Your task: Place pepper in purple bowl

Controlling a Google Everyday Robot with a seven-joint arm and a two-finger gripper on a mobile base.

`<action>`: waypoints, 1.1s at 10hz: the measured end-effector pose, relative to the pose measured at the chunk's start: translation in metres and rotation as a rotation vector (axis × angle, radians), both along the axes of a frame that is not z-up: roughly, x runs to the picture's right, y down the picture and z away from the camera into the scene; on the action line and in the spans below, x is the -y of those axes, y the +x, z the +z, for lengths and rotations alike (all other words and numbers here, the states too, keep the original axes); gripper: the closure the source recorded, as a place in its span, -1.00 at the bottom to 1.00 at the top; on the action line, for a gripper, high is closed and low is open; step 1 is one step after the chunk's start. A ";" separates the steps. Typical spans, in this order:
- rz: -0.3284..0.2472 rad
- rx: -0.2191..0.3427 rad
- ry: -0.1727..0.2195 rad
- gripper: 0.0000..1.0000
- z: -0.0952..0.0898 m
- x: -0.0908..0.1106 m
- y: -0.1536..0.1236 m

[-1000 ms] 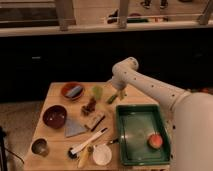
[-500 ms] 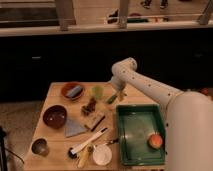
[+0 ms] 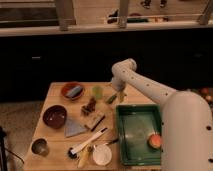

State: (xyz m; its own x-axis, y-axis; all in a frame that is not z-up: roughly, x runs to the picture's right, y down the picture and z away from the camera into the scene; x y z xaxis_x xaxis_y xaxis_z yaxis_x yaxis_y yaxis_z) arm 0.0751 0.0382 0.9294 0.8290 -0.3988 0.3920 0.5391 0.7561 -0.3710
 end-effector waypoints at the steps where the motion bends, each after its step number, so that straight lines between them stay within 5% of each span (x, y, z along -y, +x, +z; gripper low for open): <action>1: -0.001 -0.005 -0.011 -0.60 0.003 -0.002 0.001; 11: 0.028 -0.031 -0.102 -0.60 0.023 -0.024 0.014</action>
State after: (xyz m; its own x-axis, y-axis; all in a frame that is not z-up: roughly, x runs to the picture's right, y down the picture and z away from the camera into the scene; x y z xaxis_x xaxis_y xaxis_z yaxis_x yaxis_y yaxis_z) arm 0.0894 0.0620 0.9523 0.8517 -0.3345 0.4034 0.5053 0.7283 -0.4628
